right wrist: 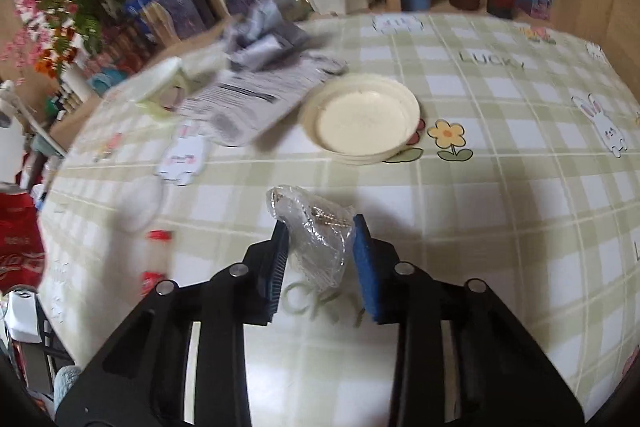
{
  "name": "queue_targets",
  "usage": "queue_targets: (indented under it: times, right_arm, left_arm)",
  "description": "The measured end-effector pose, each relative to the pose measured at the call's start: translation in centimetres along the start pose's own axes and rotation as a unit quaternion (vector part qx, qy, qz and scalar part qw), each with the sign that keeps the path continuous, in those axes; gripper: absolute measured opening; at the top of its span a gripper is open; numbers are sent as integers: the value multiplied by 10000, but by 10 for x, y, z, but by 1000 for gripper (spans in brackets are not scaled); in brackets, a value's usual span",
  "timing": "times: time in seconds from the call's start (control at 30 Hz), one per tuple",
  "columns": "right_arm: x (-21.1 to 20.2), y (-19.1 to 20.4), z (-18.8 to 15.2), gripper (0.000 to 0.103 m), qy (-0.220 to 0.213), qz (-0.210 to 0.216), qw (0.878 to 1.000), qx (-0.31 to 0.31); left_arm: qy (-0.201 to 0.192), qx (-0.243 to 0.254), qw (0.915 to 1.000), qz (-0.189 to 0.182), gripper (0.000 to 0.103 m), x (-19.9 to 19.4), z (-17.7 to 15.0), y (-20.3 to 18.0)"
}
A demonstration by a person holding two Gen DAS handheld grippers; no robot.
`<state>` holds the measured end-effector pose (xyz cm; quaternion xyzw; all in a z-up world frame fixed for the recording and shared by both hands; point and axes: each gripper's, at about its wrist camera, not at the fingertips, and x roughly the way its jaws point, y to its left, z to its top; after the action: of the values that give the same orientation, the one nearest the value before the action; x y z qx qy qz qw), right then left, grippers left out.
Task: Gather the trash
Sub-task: 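Grasp the clear plastic wrapper with the right tool while the left tool holds the can, then carry the wrapper and can over the bin, opening the right then left tool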
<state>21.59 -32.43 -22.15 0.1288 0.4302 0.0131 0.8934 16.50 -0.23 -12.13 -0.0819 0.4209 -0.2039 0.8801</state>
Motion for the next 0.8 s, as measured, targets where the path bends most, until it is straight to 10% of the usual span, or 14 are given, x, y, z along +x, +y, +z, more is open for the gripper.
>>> queue_targets:
  times: [0.8]
  right_arm:
    - [-134, 71, -158, 34, -296, 1178, 9924, -210]
  left_arm:
    - [133, 75, 9993, -354, 28, -76, -100, -16]
